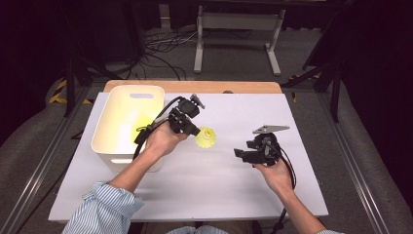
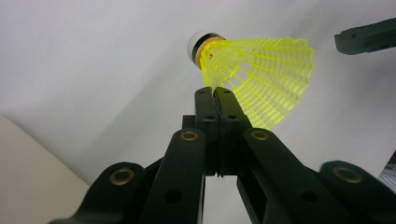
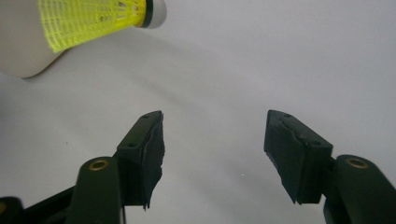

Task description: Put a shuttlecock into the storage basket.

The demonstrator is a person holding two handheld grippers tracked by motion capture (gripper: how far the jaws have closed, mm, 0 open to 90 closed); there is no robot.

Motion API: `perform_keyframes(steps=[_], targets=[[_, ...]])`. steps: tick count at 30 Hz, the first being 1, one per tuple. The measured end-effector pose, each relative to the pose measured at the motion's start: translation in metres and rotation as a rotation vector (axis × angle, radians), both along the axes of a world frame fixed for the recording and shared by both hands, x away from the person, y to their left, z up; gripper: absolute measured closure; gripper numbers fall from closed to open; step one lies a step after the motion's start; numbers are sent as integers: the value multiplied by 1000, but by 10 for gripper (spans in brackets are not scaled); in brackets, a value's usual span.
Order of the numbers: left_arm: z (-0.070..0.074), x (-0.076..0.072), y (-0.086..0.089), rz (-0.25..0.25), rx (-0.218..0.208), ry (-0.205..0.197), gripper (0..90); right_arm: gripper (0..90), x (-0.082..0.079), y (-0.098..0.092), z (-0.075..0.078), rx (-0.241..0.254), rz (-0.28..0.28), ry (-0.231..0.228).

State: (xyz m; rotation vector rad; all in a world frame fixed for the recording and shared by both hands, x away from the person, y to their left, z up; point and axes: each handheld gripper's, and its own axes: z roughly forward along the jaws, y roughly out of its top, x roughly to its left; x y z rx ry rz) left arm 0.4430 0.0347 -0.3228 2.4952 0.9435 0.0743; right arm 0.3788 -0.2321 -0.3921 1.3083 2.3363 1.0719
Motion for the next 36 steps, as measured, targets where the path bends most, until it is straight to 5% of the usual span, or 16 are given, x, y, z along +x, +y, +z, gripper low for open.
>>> perform_keyframes(steps=[29,36], targets=[[20,-8,13,-11,-3,-22,898,212,-32,-48,-17,-19,-70,-121],[23,-9,16,-13,-3,-20,898,191,-38,-57,-22,10,-93,-140]])
